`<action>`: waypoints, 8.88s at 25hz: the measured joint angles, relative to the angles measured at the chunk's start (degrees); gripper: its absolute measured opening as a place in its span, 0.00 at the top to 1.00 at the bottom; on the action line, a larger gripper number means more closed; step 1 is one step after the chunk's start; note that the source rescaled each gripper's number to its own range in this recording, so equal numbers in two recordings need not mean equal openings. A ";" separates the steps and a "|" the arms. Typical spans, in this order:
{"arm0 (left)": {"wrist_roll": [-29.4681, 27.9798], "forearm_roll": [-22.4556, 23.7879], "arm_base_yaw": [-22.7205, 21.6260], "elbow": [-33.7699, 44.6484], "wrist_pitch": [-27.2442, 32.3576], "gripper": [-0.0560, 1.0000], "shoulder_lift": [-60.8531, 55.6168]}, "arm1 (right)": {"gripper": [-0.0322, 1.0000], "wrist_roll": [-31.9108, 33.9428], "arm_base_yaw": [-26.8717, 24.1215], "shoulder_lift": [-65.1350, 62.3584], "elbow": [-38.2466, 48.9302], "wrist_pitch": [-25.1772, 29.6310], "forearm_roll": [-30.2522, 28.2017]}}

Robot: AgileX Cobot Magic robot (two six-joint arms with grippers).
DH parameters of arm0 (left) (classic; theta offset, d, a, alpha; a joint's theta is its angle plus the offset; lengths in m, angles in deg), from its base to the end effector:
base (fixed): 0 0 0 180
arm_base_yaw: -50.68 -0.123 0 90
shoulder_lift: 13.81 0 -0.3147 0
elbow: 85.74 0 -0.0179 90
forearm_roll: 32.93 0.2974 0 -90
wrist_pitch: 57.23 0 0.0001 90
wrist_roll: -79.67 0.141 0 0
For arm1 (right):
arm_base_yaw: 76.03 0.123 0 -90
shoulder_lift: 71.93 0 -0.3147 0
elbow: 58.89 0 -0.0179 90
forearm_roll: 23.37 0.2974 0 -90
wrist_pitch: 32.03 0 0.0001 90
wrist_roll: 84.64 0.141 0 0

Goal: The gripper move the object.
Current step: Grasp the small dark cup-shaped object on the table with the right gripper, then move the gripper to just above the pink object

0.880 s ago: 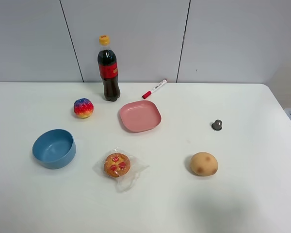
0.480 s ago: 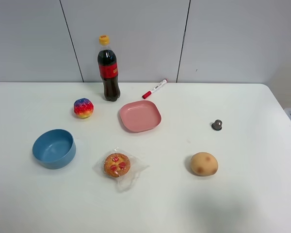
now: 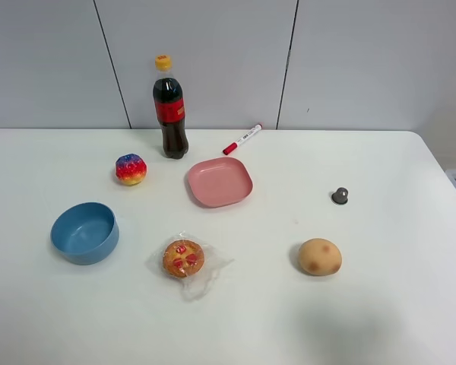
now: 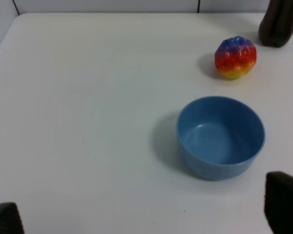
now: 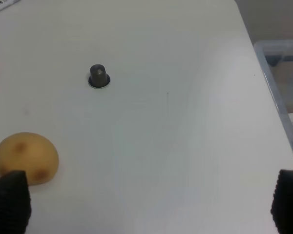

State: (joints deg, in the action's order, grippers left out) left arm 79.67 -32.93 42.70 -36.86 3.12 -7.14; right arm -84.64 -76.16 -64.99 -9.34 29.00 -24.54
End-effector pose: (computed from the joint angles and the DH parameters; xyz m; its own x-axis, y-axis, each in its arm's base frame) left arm 0.0489 0.0068 0.2809 -0.4326 -0.0606 -0.8996 -0.1388 0.9903 0.0000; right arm 0.0507 -0.0026 0.2749 -0.4621 -0.0088 -0.8868 0.0135 0.9998 -0.0170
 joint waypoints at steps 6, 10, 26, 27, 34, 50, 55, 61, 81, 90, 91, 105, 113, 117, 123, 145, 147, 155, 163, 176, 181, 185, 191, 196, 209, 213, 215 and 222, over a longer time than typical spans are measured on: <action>0.00 0.00 0.00 0.00 0.00 0.00 0.00 | 0.00 0.00 0.00 0.00 0.00 0.00 0.00; 0.00 0.00 0.00 0.00 0.00 0.00 0.00 | 0.00 0.00 0.00 0.00 0.00 0.00 0.00; 0.00 0.00 0.00 0.00 0.00 0.00 0.00 | 0.00 2.68 0.00 32.54 -30.73 2.47 -2.92; 0.00 0.00 0.00 0.00 0.00 0.00 0.00 | 0.00 2.68 0.00 35.27 -32.85 2.53 -2.99; 0.00 0.00 0.00 0.00 0.00 0.00 0.00 | 0.00 2.68 0.00 56.20 -45.38 7.12 -2.99; 0.00 0.00 0.00 0.00 0.00 0.00 0.00 | 0.00 1.08 0.00 87.76 -47.92 2.19 -1.94; 0.00 0.00 0.00 0.00 0.00 0.00 0.00 | 0.00 -0.31 0.00 94.17 -47.92 -2.77 -1.73; 0.00 0.00 0.00 0.00 0.00 0.00 0.00 | 0.00 -3.34 0.23 103.43 -47.92 -9.45 0.78; 0.00 0.00 0.00 0.00 0.00 0.00 0.00 | 0.00 -5.14 7.22 117.04 -47.95 -21.38 0.26; 0.00 0.00 0.00 0.00 0.00 0.00 0.00 | 0.03 -3.88 7.22 119.59 -47.95 -21.26 0.20; 0.00 0.00 0.00 0.00 0.00 0.00 0.00 | 0.04 -3.66 7.22 119.59 -47.95 -21.30 0.20; 0.00 0.00 0.00 0.00 0.00 0.00 0.00 | 0.07 -0.74 7.22 120.47 -47.95 -20.00 0.20; 0.00 0.00 0.00 0.00 0.00 0.00 0.00 | 0.09 -0.59 7.22 120.63 -47.95 -20.52 0.20; 0.00 0.00 0.00 0.00 0.00 0.00 0.00 | 0.15 -0.53 7.22 120.63 -47.95 -20.46 0.20; 0.00 0.00 0.00 0.00 0.00 0.00 0.00 | 0.54 0.00 7.22 120.63 -47.95 -19.96 0.26; 0.00 0.00 0.00 0.00 0.00 0.00 0.00 | 0.97 0.00 7.22 120.25 -47.95 -18.74 0.31; 0.00 0.00 0.00 0.00 0.00 0.00 0.00 | 0.97 -0.31 7.22 119.01 -47.95 -17.31 0.31; 0.00 0.00 0.00 0.00 0.00 0.00 0.00 | 0.97 -7.88 7.30 108.82 -47.95 -9.13 0.31; 0.00 0.00 0.00 0.00 0.00 0.00 0.00 | 0.97 -18.72 15.50 102.45 -47.99 -6.86 0.17; 0.00 0.00 0.00 0.00 0.00 0.00 0.00 | 0.97 -14.09 35.52 103.29 -47.99 -28.21 0.44; 0.00 0.00 0.00 0.00 0.00 0.00 0.00 | 0.97 -12.61 36.01 107.08 -47.99 -37.24 0.50; 0.00 0.00 0.00 0.00 0.00 0.00 0.00 | 0.97 -12.37 36.01 111.95 -47.99 -43.37 0.50; 0.00 0.00 0.00 0.00 0.00 0.00 0.00 | 0.97 -12.20 36.01 120.75 -55.32 -41.32 1.57; 0.00 0.00 0.00 0.00 0.00 0.00 0.00 | 0.97 -10.32 36.01 126.99 -70.12 -27.17 1.57; 0.00 0.00 0.00 0.00 0.00 0.00 0.00 | 0.97 -8.07 36.01 134.45 -85.07 -3.74 0.04; 0.00 0.00 0.00 0.00 0.00 0.00 0.00 | 0.97 -7.72 36.01 137.19 -85.07 -3.45 0.04; 0.00 0.00 0.00 0.00 0.00 0.00 0.00 | 0.97 -7.71 36.01 138.14 -85.07 -3.90 0.10; 0.00 0.00 0.00 0.00 0.00 0.00 0.00 | 0.97 -7.66 36.01 138.75 -85.07 -6.36 0.34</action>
State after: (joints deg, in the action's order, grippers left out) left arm 79.67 -32.93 42.70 -36.86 3.12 -7.14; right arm -92.30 -40.16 73.76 -94.41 22.64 -24.20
